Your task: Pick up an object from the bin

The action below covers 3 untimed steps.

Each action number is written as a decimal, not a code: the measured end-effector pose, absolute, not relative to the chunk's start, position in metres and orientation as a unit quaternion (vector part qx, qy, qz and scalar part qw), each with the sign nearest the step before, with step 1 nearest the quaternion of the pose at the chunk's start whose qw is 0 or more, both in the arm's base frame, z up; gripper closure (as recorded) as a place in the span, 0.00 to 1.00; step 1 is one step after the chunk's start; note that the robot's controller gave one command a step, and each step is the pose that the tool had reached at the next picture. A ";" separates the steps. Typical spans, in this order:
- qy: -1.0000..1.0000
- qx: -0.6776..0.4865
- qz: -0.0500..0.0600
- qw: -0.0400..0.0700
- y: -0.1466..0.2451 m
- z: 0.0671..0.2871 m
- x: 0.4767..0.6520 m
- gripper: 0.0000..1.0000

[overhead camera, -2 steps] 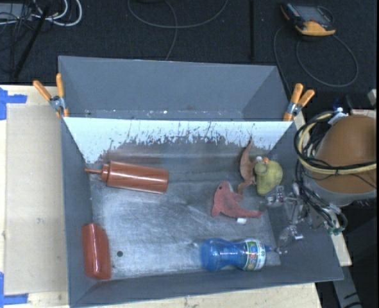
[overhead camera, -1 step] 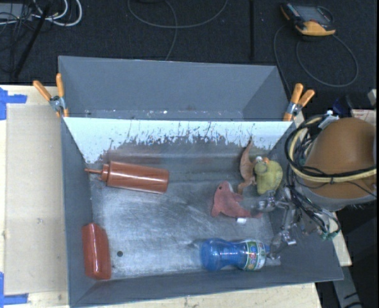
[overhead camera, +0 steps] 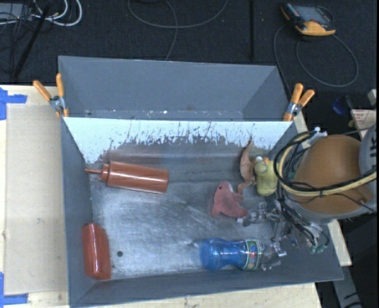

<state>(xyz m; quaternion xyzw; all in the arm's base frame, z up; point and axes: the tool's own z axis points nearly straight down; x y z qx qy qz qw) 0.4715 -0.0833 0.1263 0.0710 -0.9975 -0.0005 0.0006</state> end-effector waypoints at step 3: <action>-0.993 0.113 0.005 -0.014 -0.049 0.075 0.479 1.00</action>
Offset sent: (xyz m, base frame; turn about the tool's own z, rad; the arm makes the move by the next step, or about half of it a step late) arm -0.0009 0.0387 -0.0563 -0.0916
